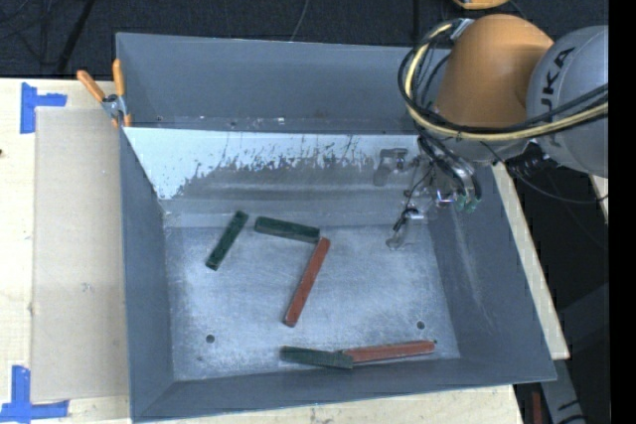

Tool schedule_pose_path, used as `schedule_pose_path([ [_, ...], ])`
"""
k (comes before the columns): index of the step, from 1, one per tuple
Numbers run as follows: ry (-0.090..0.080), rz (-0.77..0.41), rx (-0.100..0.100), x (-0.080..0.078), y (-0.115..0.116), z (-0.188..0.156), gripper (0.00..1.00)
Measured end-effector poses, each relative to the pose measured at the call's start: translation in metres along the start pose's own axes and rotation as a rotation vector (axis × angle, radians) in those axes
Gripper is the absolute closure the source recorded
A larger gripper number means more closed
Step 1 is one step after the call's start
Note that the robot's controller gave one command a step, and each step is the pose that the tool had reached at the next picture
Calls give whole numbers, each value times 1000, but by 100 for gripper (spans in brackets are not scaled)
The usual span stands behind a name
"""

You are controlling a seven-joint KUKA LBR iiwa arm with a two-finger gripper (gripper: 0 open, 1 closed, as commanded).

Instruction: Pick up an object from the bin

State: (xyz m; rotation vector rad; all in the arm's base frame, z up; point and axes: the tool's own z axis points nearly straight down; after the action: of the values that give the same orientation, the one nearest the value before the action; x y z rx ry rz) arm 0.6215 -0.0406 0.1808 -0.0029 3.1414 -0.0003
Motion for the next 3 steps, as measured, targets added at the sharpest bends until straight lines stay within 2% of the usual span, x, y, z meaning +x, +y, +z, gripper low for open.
schedule_pose_path([
  [1,7,-341,-4,56,60,72,0],
  [2,-1,-872,-3,28,137,112,0],
  [3,0,-866,-2,28,135,111,100],
])
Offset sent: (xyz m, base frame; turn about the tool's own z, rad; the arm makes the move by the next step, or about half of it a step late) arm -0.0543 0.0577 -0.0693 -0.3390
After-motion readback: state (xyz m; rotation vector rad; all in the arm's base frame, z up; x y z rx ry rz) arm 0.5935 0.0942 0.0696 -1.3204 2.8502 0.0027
